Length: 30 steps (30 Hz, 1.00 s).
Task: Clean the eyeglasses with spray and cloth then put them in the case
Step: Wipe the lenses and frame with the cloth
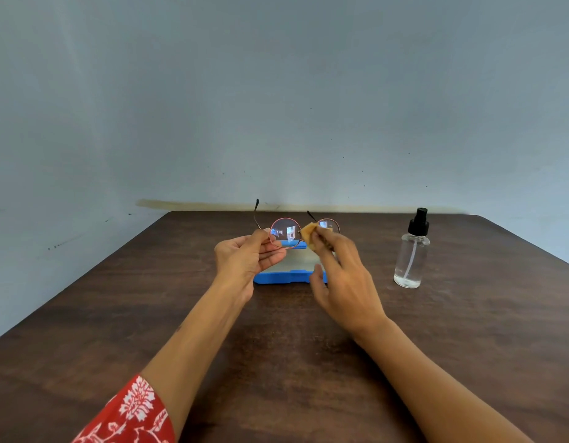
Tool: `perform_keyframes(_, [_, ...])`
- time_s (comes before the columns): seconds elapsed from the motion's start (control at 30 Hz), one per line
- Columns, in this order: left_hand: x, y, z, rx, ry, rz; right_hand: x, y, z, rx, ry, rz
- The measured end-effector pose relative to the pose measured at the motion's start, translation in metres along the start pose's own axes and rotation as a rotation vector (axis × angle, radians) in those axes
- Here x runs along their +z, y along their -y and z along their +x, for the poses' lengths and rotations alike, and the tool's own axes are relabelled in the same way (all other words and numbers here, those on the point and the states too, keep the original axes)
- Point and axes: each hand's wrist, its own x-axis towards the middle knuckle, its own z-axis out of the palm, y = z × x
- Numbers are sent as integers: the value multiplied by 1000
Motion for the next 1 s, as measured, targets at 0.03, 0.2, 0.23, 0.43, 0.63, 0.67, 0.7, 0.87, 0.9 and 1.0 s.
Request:
perform_keyframes(0.03, [0,-1,0,-2,0,-1,0,-3,-1,73,-18,20])
perform_keyframes(0.2, [1,0,-1,-6,12,-4,-2,-18,-4,283,-77,3])
perform_keyframes(0.23, [1,0,-1,-6,12,-5,-2,-16,-4,256,-81,1])
perform_keyframes(0.43, [0,-1,0,1,2,0,0,3,1,-8,20,1])
perform_keyframes(0.63, [3,3,0,10,10,16,-6,-17,-3,260,-93,59])
perform_keyframes(0.67, [3,4,-1,12,11,14,-5,-17,-4,255,-91,42])
perform_keyframes(0.7, [4,5,-1,14,11,12,-4,-14,-4,232,-86,28])
perform_keyframes(0.87, [2,4,0,18,-10,30,-1,2,0,-5,13,-2])
perform_keyframes(0.9, [1,3,0,19,-11,30,-1,1,0,8,12,11])
perform_keyframes(1.0, [1,1,0,11,-3,16,-3,-9,-1,179,-73,69])
